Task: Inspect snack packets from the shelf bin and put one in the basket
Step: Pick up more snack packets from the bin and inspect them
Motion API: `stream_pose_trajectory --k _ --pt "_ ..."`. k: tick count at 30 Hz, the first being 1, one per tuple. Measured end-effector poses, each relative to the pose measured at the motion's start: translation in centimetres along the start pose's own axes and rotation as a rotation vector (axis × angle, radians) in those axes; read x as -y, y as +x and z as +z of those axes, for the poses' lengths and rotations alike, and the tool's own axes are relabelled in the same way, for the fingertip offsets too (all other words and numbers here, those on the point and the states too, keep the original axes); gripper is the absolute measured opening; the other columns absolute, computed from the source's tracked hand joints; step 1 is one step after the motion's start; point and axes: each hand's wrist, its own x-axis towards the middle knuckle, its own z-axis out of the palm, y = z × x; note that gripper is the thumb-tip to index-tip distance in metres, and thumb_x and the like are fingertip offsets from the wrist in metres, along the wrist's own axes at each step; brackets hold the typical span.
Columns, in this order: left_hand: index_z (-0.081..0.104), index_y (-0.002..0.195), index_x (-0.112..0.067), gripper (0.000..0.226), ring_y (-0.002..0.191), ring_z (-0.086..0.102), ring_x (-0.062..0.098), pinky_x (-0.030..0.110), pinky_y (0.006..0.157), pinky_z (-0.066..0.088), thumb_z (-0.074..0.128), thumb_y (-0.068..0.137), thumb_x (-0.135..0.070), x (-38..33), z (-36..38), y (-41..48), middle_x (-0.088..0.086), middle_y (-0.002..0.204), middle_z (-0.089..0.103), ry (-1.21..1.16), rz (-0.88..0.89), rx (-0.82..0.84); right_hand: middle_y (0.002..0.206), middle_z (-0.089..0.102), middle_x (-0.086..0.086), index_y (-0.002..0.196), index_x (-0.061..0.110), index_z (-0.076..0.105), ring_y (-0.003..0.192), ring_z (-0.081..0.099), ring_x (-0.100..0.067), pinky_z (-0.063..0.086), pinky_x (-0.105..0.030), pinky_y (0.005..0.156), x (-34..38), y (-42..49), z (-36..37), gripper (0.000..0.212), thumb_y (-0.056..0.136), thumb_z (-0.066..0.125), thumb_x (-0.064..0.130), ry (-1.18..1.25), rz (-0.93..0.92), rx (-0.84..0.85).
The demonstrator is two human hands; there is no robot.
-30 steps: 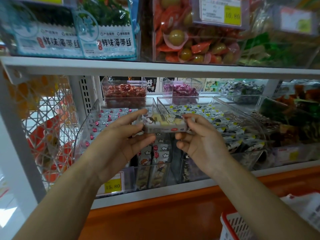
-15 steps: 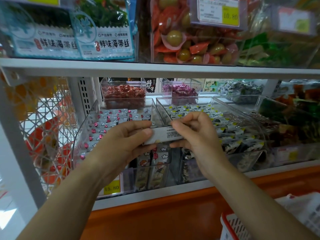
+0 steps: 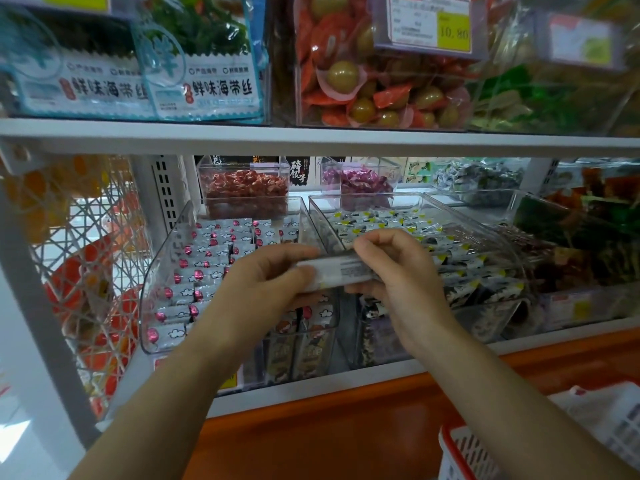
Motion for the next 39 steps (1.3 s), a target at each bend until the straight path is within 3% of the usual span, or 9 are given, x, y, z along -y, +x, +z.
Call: stream_pose_trajectory --k 4,7,12,15,18,23,27,32,39 --pt "0.068 0.081 -0.012 0.021 0.074 0.071 0.018 0.019 0.059 0.055 0.051 0.093 -0.012 0.2 -0.5 1.1 0.004 0.075 0.072 -0.233 -0.079 -0.136 0.105 0.062 -0.011 0.106 0.018 0.063 0.081 0.071 -0.020 0.058 -0.028 0.071 -0.5 0.3 -0.1 0.030 0.082 0.065 -0.001 0.025 -0.017 0.176" --pt "0.065 0.085 -0.011 0.023 0.069 0.070 0.019 0.023 0.055 0.056 0.049 0.095 -0.024 0.3 -0.6 1.9 0.007 0.073 0.071 -0.176 -0.062 -0.180 0.092 0.070 -0.002 0.101 0.016 0.064 0.077 0.071 -0.019 0.057 -0.025 0.068 -0.6 0.8 0.0 0.021 0.084 0.064 0.004 -0.034 -0.040 0.152" --pt "0.056 0.119 -0.021 0.033 0.101 0.058 0.015 0.028 0.081 0.047 0.041 0.096 -0.039 1.3 -2.2 3.9 0.001 0.120 0.062 0.585 0.199 -0.294 0.090 0.069 -0.003 0.095 0.010 0.061 0.068 0.069 -0.010 0.057 -0.022 0.062 0.5 4.6 0.9 0.012 0.085 0.064 0.004 -0.193 -0.147 -0.037" --pt "0.036 0.142 -0.019 0.049 0.136 0.031 0.023 0.040 0.111 0.026 0.033 0.098 -0.041 2.7 -3.1 5.0 0.006 0.147 0.039 1.083 0.179 -0.135 0.096 0.062 -0.006 0.102 0.007 0.056 0.083 0.065 -0.021 0.055 -0.029 0.074 0.5 8.1 2.7 0.018 0.085 0.064 0.003 -0.440 -0.282 -0.030" --pt "0.022 0.146 -0.031 0.052 0.145 0.004 0.018 0.047 0.116 0.000 0.016 0.097 -0.045 4.3 -3.3 5.3 -0.003 0.157 0.017 1.309 0.070 0.000 0.114 0.062 -0.012 0.117 0.004 0.057 0.104 0.058 -0.025 0.040 -0.023 0.079 -0.1 11.6 4.4 0.031 0.087 0.063 0.010 -0.878 -0.445 0.064" --pt "0.022 0.146 -0.035 0.052 0.145 0.002 0.015 0.049 0.116 -0.004 0.012 0.097 -0.048 4.8 -3.4 5.6 -0.007 0.158 0.012 1.315 0.026 0.057 0.112 0.060 -0.011 0.118 0.012 0.054 0.104 0.056 -0.026 0.035 -0.029 0.079 -1.3 13.8 6.1 0.034 0.087 0.063 0.025 -1.361 -0.514 0.378" --pt "0.025 0.145 -0.034 0.051 0.145 0.004 0.015 0.050 0.116 -0.004 0.014 0.097 -0.047 4.7 -3.5 5.6 -0.008 0.157 0.014 1.268 0.021 0.061 0.119 0.051 -0.010 0.116 0.021 0.059 0.108 0.049 -0.027 0.035 -0.034 0.085 -1.1 14.7 7.2 0.034 0.084 0.067 0.031 -1.535 -0.388 0.519" --pt "0.029 0.144 -0.033 0.050 0.144 0.006 0.017 0.048 0.115 -0.002 0.019 0.097 -0.047 4.4 -3.7 5.6 -0.007 0.156 0.017 1.243 0.050 0.047 0.130 0.056 -0.009 0.120 0.014 0.062 0.117 0.051 -0.026 0.040 -0.036 0.092 -1.2 16.1 8.6 0.031 0.095 0.043 0.018 -1.678 -0.158 0.830" --pt "0.037 0.140 -0.030 0.049 0.142 0.013 0.017 0.049 0.116 0.003 0.028 0.096 -0.047 4.1 -4.2 5.6 -0.007 0.152 0.027 1.182 0.093 0.047 0.111 0.065 -0.011 0.103 0.007 0.067 0.098 0.060 -0.023 0.048 -0.035 0.090 -1.1 18.3 10.4 0.020 0.090 0.052 0.006 -1.539 -0.257 0.568"
